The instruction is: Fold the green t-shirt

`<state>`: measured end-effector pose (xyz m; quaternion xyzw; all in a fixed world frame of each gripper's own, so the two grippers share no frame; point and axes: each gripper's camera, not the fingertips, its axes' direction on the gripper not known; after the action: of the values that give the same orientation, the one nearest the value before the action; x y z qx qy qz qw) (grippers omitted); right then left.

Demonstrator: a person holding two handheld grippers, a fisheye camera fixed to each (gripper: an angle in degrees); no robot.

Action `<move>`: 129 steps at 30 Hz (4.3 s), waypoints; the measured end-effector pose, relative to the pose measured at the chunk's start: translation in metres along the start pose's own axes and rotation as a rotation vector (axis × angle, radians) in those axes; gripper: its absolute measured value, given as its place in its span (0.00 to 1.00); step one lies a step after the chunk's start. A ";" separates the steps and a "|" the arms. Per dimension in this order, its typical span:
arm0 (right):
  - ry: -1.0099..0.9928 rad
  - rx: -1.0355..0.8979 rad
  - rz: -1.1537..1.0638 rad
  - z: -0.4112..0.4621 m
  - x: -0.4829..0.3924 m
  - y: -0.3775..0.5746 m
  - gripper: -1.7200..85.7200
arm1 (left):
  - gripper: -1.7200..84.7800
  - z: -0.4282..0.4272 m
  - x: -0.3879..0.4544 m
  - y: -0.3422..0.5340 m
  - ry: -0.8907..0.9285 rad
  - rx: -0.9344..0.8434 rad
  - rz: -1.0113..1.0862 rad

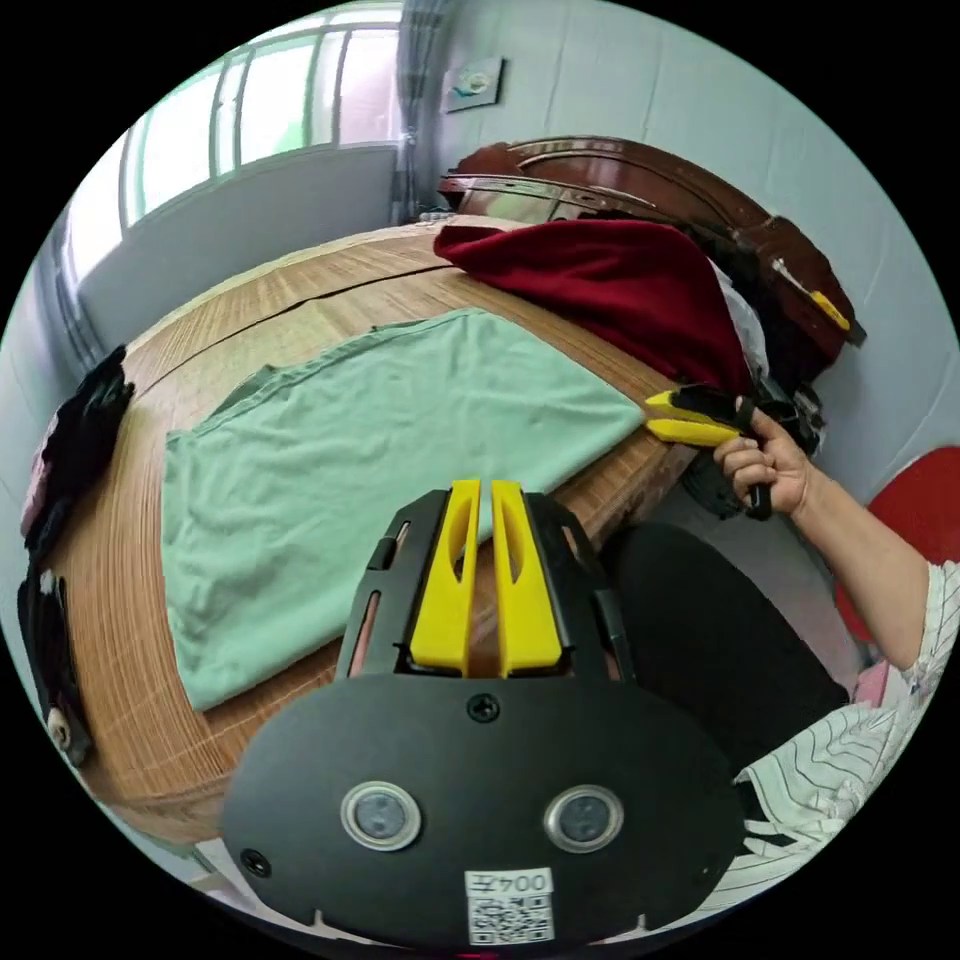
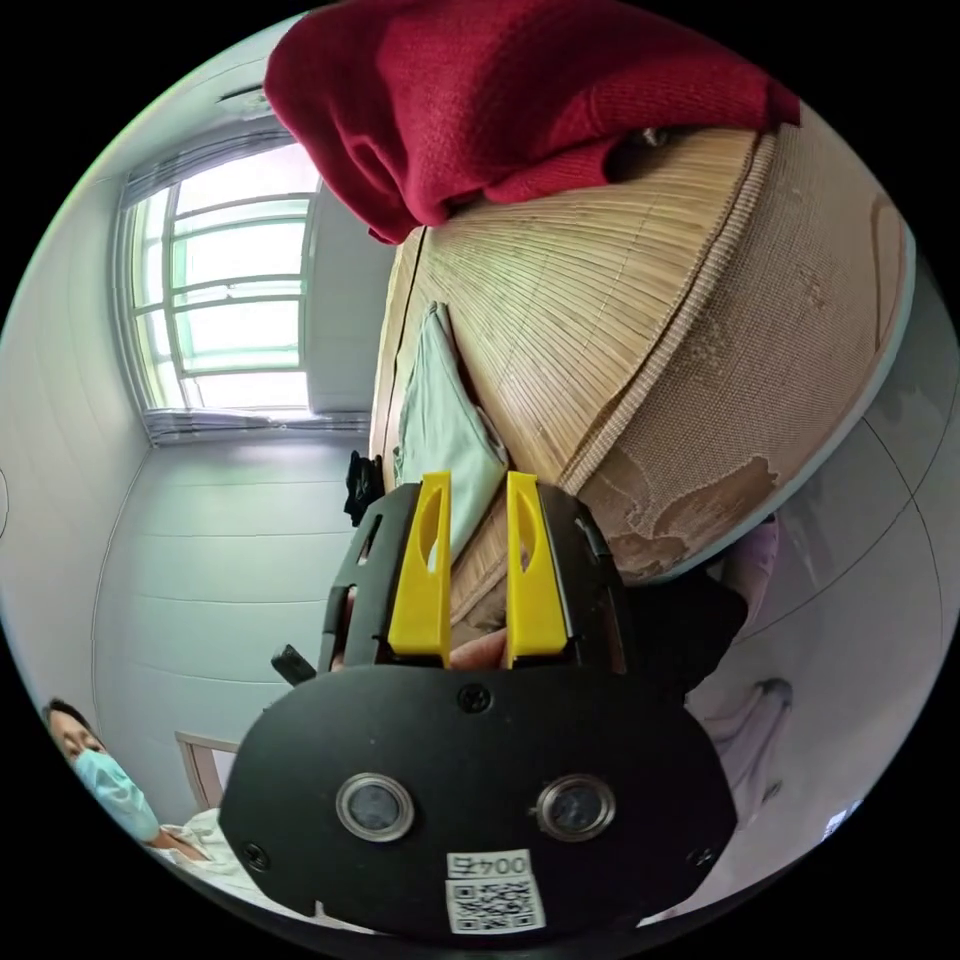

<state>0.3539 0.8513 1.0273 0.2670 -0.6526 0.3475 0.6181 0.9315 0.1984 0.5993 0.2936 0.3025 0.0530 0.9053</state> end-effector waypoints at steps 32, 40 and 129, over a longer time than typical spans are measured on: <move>0.079 -0.192 -0.145 -0.061 -0.021 -0.116 0.02 | 0.13 0.065 0.334 -0.100 -0.373 0.024 0.540; 0.064 -0.225 -0.192 -0.056 -0.009 -0.126 0.04 | 0.06 0.092 0.339 -0.128 -0.526 0.029 0.389; 1.089 -0.290 -1.199 0.898 -0.275 0.218 0.14 | 0.05 -0.063 -0.503 0.441 0.787 0.504 -1.509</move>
<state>-0.3478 0.2597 0.7328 0.2816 -0.0463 -0.0486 0.9572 0.5229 0.4550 1.0668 0.1672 0.7075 -0.5290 0.4378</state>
